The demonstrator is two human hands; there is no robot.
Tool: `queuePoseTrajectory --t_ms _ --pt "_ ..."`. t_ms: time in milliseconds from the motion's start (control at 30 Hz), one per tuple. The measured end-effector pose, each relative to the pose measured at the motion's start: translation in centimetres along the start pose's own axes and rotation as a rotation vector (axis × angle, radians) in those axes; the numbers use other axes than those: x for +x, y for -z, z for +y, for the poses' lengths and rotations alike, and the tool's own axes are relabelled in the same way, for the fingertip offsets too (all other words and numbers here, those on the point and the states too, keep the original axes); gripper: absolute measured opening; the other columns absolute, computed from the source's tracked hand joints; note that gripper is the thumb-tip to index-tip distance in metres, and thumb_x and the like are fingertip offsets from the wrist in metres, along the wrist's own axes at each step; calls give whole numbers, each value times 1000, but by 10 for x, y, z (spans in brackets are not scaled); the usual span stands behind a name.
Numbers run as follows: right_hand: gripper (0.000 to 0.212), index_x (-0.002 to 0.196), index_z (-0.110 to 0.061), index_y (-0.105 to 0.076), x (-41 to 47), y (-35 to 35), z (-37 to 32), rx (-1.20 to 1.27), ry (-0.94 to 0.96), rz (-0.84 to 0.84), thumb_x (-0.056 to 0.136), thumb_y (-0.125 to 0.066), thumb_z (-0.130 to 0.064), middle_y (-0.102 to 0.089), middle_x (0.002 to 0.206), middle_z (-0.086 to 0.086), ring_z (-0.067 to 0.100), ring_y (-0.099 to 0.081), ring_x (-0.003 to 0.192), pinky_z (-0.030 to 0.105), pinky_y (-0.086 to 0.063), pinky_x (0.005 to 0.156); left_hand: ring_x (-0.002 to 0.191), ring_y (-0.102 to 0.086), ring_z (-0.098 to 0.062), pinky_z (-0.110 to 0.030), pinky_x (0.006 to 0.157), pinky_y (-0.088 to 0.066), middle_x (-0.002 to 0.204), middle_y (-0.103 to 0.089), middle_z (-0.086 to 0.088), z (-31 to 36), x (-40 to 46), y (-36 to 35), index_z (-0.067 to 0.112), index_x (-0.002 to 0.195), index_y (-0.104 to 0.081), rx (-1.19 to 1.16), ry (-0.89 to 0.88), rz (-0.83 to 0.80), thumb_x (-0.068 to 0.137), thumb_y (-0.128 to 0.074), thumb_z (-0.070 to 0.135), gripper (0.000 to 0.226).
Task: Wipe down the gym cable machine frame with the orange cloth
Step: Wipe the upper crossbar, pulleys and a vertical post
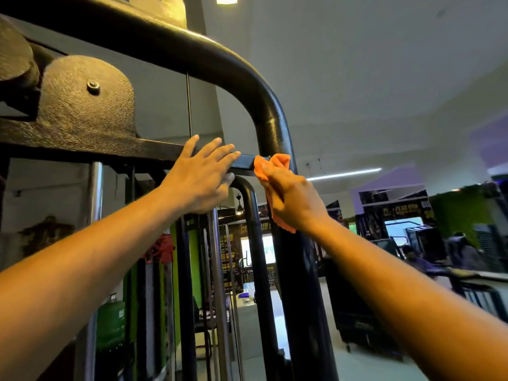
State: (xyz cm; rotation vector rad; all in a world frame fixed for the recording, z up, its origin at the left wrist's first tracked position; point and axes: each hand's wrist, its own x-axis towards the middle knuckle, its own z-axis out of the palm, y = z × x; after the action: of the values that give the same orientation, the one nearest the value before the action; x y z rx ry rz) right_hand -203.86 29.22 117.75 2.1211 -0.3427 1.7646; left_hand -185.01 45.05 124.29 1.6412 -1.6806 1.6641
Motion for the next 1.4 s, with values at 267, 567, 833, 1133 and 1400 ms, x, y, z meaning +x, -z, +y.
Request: queuePoseTrajectory --t_ms 267,567,833,1133,1400 --pt "32 136 -28 -69 35 49 31 -184 -162 293 113 -52 -43 -61 150 13 41 -41 151 70 -4 131 153 -40 -18 -54 131 -16 164 -47 4 26 32 9 27 160 -42 -261 12 2 112 -39 41 50" --pt "72 173 -42 0 33 -22 51 -250 -219 152 112 -29 -67 16 181 1 39 12 166 66 3 130 141 -51 -24 -46 117 -35 157 -53 1 51 60 6 24 152 -52 -263 106 50 113 -43 39 43" --pt "68 173 -40 -1 56 -22 86 156 -209 99 113 -21 -66 0 183 0 29 6 169 62 1 134 143 -48 -22 -47 118 -36 156 -52 3 69 97 -4 28 152 -51 -389 272 100 114 -40 42 42" --pt "69 174 -36 3 124 -14 80 19 -215 139 114 -21 -61 5 183 8 34 22 166 56 23 129 133 -60 -21 -51 119 -41 139 -68 0 83 175 10 27 131 -69 -1161 574 67 109 -21 71 69" --pt "74 171 -46 5 77 -16 75 134 -226 83 110 -31 -68 -8 181 1 37 -13 161 61 -18 128 100 -58 -11 -37 81 -47 121 -63 9 65 162 -7 37 132 -60 -1353 526 85 114 -19 59 50"
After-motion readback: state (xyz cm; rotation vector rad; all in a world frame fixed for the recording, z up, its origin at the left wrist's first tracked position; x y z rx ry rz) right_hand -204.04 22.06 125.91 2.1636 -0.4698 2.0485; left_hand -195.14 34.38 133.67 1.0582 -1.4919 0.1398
